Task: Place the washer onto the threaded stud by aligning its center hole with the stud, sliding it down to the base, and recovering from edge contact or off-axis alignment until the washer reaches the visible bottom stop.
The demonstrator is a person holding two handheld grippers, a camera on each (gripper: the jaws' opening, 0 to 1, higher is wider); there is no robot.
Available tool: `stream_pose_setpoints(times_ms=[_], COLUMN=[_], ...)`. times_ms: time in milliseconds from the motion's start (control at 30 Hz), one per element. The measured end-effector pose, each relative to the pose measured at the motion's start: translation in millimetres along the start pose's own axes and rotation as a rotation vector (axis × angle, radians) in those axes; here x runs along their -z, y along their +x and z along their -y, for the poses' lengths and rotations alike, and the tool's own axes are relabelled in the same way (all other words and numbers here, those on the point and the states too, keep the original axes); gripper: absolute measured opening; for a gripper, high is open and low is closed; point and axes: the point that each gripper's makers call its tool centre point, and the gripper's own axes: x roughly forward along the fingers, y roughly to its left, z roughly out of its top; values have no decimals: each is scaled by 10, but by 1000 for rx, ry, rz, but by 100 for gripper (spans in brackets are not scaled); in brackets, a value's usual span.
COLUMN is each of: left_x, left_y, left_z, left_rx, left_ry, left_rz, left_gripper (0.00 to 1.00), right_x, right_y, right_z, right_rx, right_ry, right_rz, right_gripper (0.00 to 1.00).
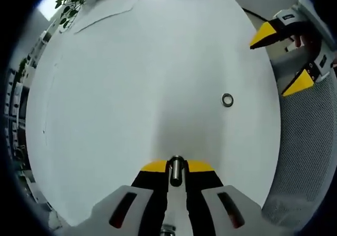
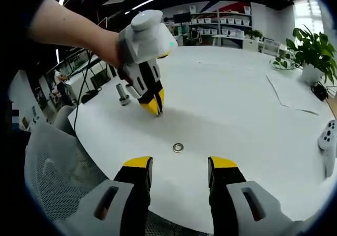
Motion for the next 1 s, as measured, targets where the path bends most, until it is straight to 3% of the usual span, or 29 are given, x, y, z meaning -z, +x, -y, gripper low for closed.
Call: stream_pose_setpoints(times_ms=[467, 1000], left_x=[-121, -428], left_y=[-176, -306], left_z=[-39, 125], left_rx=[-29, -24], left_ry=[25, 69], left_rz=[63, 107], left_gripper=[19, 19], right_x=[1, -12], right_y=[2, -4], right_z=[1, -1], right_rx=[-2, -2], right_ry=[0, 3], right_rz=[0, 7], right_gripper=[45, 45])
